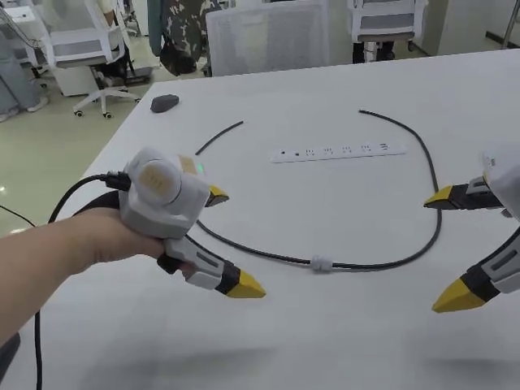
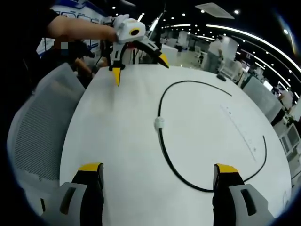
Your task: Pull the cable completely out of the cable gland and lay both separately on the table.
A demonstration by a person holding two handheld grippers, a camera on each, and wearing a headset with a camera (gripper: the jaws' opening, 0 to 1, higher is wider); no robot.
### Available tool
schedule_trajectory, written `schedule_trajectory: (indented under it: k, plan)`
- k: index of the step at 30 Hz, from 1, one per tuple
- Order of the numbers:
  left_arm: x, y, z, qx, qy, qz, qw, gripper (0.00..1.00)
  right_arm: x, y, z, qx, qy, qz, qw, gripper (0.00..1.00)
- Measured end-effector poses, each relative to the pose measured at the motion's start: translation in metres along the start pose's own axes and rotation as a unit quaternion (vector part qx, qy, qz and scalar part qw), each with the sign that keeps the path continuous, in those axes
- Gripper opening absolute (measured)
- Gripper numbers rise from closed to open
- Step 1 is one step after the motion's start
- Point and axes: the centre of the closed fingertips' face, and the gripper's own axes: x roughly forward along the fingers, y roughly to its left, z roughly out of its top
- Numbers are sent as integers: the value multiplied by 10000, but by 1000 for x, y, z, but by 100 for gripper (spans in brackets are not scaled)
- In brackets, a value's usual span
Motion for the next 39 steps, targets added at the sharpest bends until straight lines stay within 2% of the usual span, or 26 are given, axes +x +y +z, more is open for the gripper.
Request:
schedule_trajectory:
  k: [2, 3, 4, 6, 7, 8, 10, 12, 14, 21, 24, 27, 30, 33, 37, 39]
  plan:
    - [-1, -1, 1, 0, -20, 3, 10000, 85, 1, 0, 0, 7, 7, 10, 10000, 98]
    - [-3, 2, 3, 61, -27, 104, 9999, 83, 1, 1, 0, 7, 10, 17, 10000, 97]
    - [-3, 4, 4, 60, -57, 142, 9999, 84, 1, 1, 0, 6, 12, 19, 10000, 97]
    - [-1, -2, 10, -336, -221, -55, 9992, 97, 2, 1, 2, 7, 1, 25, 10000, 98]
    - [0, -2, 12, -343, -300, -111, 9989, 99, 2, 2, 2, 10, 0, 36, 10000, 98]
    - [-1, -1, 9, -263, -220, -77, 9994, 99, 2, 2, 2, 8, 1, 42, 10000, 98]
    - [-1, -2, 9, -238, -216, -50, 9995, 99, 3, 2, 3, -3, 7, 47, 10000, 97]
    - [-2, 2, 14, -205, -361, 55, 9991, 99, 3, 2, 3, 7, -3, 47, 10000, 98]
    - [-3, 2, 15, -355, -364, 13, 9987, 99, 4, 2, 4, 1, -4, 44, 10000, 97]
    - [-1, -4, 12, -450, -309, -132, 9984, 99, 6, 1, 7, 7, -52, 25, 10000, 98]
    - [-1, -4, 16, -586, -405, -164, 9973, 99, 8, -2, 11, -7, -135, -50, 9999, 98]
    - [0, -3, 17, -387, -393, -104, 9984, 99, 11, -4, 14, 24, -201, -66, 9998, 99]
    - [0, -6, 18, -461, -431, -195, 9978, 99, 15, -7, 13, 157, -161, -98, 9997, 96]
    - [1, -5, 19, -494, -509, -195, 9973, 99, 16, -10, 19, 372, -345, -118, 9986, 94]
    - [4, -5, 13, -520, -477, -229, 9972, 99, 17, -16, 22, 543, -453, -149, 9974, 88]
    - [5, -6, 10, -357, -447, -216, 9981, 99, 19, -18, 33, 733, -774, -161, 9942, 87]
